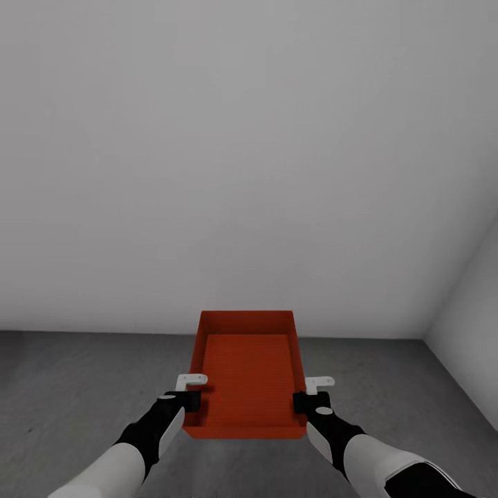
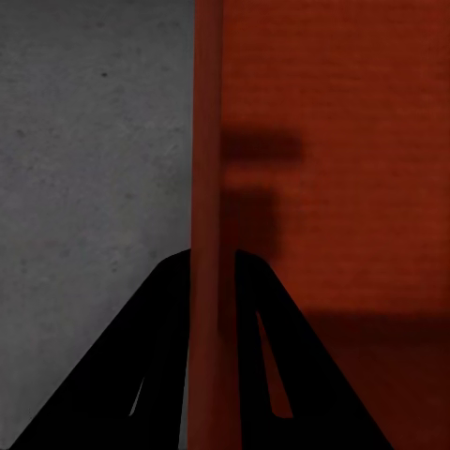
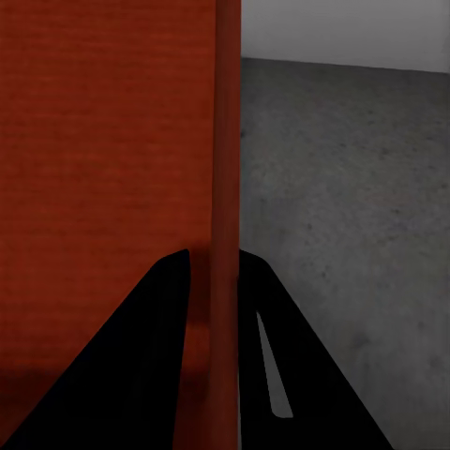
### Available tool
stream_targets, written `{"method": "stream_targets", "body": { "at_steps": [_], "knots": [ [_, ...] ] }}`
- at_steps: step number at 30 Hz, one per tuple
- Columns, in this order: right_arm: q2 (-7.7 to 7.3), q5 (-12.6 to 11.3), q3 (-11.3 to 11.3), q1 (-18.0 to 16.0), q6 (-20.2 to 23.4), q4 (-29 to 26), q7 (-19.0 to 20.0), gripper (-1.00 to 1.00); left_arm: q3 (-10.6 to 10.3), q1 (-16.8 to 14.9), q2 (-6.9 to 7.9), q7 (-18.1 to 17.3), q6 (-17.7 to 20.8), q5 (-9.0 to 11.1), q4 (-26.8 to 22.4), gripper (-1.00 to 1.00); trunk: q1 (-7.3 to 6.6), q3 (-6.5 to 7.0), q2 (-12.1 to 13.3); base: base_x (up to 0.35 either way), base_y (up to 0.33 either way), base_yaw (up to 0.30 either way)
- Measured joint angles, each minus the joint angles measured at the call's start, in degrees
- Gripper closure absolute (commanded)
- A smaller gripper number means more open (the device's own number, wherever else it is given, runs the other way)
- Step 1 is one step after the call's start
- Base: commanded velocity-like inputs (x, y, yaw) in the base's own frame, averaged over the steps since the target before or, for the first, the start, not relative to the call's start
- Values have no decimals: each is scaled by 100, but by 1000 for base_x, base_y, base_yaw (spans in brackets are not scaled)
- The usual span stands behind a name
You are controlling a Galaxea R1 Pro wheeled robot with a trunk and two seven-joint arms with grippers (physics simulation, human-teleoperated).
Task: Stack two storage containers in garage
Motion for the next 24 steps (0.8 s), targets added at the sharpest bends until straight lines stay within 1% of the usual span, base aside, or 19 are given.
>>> {"method": "stream_targets", "body": {
  "at_steps": [24],
  "knots": [
    [5, 7, 1, 0, 3, -3, -11, 100, -9, 0, 7, -2, -1, 12, 0, 100, 0, -226, 0, 0, 0, 0]
  ]
}}
